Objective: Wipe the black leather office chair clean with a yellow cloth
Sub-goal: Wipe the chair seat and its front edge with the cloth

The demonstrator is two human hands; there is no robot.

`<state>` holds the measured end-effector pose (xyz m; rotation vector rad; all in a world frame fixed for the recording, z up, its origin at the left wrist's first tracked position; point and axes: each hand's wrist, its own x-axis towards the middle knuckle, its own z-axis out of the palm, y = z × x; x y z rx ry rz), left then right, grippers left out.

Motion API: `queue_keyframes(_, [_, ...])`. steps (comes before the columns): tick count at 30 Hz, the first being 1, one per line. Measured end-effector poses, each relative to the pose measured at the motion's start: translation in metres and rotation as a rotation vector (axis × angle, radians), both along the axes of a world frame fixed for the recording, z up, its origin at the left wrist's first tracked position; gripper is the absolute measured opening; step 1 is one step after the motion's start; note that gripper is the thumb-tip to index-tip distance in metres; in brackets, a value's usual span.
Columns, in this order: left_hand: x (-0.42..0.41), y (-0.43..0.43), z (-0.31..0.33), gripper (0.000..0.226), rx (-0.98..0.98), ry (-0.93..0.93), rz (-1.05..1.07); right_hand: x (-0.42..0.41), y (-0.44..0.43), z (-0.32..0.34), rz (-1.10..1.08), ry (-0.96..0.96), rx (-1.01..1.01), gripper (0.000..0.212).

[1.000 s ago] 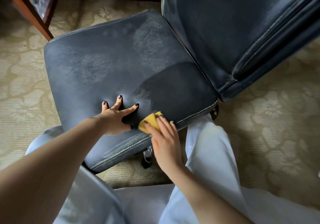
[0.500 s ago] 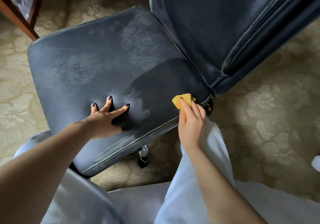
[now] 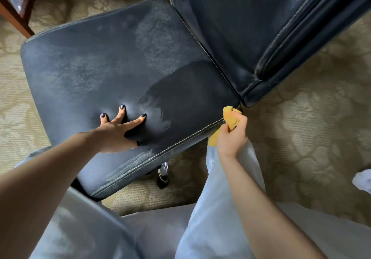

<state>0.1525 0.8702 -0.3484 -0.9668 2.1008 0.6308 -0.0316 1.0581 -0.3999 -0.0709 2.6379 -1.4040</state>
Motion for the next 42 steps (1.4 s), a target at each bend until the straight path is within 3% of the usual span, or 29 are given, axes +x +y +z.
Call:
queue_keyframes(3, [0.000, 0.000, 0.001, 0.073, 0.007, -0.006, 0.007, 0.032, 0.002, -0.002, 0.028, -0.012, 0.044, 0.034])
queue_keyframes(12, [0.000, 0.006, 0.001, 0.075, -0.055, -0.024, -0.030, 0.127, 0.002, 0.000, 0.268, 0.184, 0.028, 0.053])
queue_keyframes(15, [0.001, 0.008, 0.000, 0.076, -0.060, -0.014, -0.015, 0.130, 0.011, 0.005, 0.502, 0.208, 0.108, 0.047])
queue_keyframes(18, [0.002, 0.009, 0.000, 0.076, -0.059, -0.008, -0.005, 0.111, 0.024, 0.016, 0.753, 0.060, 0.108, 0.037])
queue_keyframes(23, [0.000, 0.009, 0.000, 0.076, -0.066, 0.002, -0.001, 0.038, 0.032, 0.030, 0.470, 0.014, -0.032, 0.031])
queue_keyframes(28, [0.001, 0.011, 0.000, 0.077, -0.071, -0.006, -0.002, 0.023, 0.008, 0.030, 0.436, -0.136, -0.109, 0.028])
queue_keyframes(31, [0.000, 0.012, 0.000, 0.077, -0.083, -0.007, -0.010, 0.012, 0.002, 0.036, 0.290, -0.004, -0.162, 0.027])
queue_keyframes(35, [0.000, 0.010, 0.000, 0.078, -0.050, -0.009, 0.009, -0.014, 0.005, 0.045, 0.153, 0.298, -0.072, 0.031])
queue_keyframes(37, [0.000, 0.010, 0.000, 0.078, -0.047, -0.005, 0.011, -0.022, 0.007, 0.047, 0.139, 0.374, -0.043, 0.036])
queue_keyframes(42, [-0.001, 0.012, 0.003, 0.078, -0.026, 0.014, 0.038, -0.013, 0.001, 0.022, 0.374, 0.284, 0.147, 0.060])
